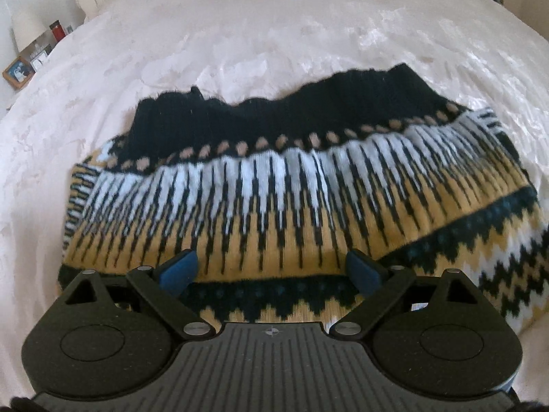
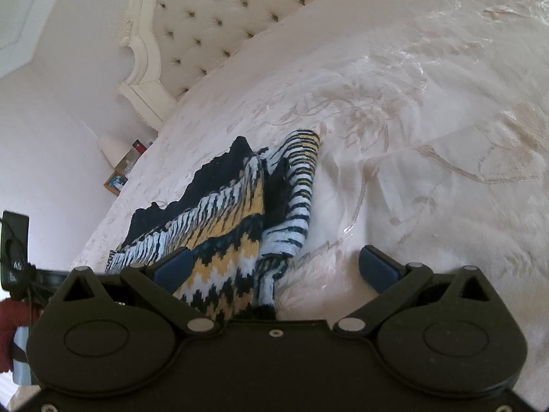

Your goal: Fold small clothes

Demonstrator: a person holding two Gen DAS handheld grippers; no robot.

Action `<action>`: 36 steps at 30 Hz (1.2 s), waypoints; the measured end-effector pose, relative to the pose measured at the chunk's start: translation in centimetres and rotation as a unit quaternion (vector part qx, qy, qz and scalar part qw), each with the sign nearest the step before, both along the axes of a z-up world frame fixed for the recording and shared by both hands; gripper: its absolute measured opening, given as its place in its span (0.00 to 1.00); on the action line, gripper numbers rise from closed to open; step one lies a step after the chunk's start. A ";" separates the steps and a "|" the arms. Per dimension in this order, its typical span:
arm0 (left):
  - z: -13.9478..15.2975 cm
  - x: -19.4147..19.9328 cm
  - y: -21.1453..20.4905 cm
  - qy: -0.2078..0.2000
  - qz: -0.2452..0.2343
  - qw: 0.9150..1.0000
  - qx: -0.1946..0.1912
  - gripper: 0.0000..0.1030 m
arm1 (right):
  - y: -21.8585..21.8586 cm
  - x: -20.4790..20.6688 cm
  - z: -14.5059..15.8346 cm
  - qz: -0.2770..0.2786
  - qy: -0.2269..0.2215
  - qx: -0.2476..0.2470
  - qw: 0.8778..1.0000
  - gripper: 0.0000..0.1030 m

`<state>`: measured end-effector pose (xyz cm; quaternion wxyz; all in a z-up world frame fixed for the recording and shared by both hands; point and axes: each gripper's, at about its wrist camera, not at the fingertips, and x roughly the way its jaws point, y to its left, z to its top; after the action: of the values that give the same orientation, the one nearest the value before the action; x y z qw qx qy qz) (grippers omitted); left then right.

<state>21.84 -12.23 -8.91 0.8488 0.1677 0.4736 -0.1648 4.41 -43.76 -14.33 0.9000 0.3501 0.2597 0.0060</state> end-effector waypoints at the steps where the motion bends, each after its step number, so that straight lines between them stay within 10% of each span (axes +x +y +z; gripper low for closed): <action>1: -0.3 -0.1 0.0 0.001 0.000 1.000 0.000 0.92 | -0.1 0.0 -0.1 -0.002 -0.002 0.006 1.000 1.00; 30: -1.1 0.8 0.4 0.018 0.010 0.999 -0.043 1.00 | 0.3 7.6 -1.1 0.058 0.009 0.149 0.987 1.00; 36: 0.7 1.0 4.4 0.030 0.023 0.991 -0.131 0.96 | 0.5 8.1 -0.5 0.062 0.041 0.129 0.989 0.87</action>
<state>22.87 -7.81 -8.16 0.8524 0.0395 0.4770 -0.2105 12.53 -43.30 -14.84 0.8337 0.4462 0.3151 0.0811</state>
